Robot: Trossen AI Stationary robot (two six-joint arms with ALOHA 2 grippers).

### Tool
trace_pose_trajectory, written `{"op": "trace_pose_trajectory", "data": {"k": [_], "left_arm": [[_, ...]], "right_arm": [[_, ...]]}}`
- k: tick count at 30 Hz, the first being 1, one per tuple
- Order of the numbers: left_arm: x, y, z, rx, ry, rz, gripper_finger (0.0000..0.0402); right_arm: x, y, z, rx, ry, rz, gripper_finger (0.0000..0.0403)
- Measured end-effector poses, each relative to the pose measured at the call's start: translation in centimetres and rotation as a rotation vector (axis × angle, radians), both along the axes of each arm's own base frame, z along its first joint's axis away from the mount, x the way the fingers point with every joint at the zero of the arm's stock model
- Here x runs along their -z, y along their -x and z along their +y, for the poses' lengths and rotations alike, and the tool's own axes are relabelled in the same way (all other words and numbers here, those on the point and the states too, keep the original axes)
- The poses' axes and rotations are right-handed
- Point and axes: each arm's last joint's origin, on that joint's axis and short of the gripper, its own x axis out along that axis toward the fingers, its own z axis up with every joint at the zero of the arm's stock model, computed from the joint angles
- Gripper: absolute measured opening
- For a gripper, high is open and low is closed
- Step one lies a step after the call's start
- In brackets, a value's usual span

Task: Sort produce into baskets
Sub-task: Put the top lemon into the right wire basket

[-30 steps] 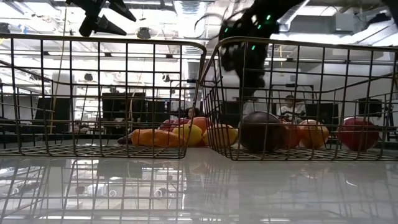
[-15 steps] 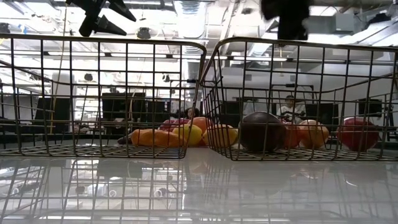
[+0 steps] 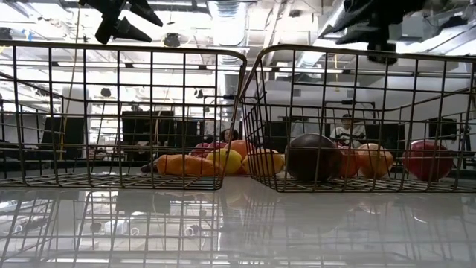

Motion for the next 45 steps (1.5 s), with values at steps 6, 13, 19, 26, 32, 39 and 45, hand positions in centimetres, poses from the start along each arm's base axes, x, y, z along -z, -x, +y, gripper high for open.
{"op": "trace_pose_trajectory", "data": {"k": [6, 13, 19, 26, 32, 39, 45], "left_arm": [[0.0, -0.1, -0.1, 0.035, 0.009, -0.003, 0.0256], [0.0, -0.1, -0.1, 0.055, 0.014, -0.005, 0.0256], [0.0, -0.1, -0.1, 0.055, 0.014, -0.005, 0.0256], [0.0, -0.1, -0.1, 0.055, 0.014, -0.006, 0.0256], [0.0, -0.1, -0.1, 0.055, 0.014, -0.006, 0.0256], [0.0, -0.1, -0.1, 0.055, 0.014, -0.006, 0.0256], [0.0, -0.1, -0.2, 0.071, 0.018, -0.008, 0.0256]], "right_arm": [[3.4, -0.7, 1.9, 0.037, -0.092, -0.159, 0.0118], [6.5, 0.0, 4.2, 0.106, -0.139, -0.268, 0.0118], [10.3, 1.8, 5.8, 0.153, -0.320, -0.381, 0.0118], [8.0, 2.8, 7.5, 0.063, -0.492, -0.621, 0.0118], [3.1, 2.1, 9.2, -0.009, -0.496, -0.639, 0.0118], [-5.2, 2.0, 10.1, -0.047, -0.351, -0.448, 0.0118], [-11.3, 3.6, 9.0, -0.009, -0.255, -0.316, 0.0118]]}}
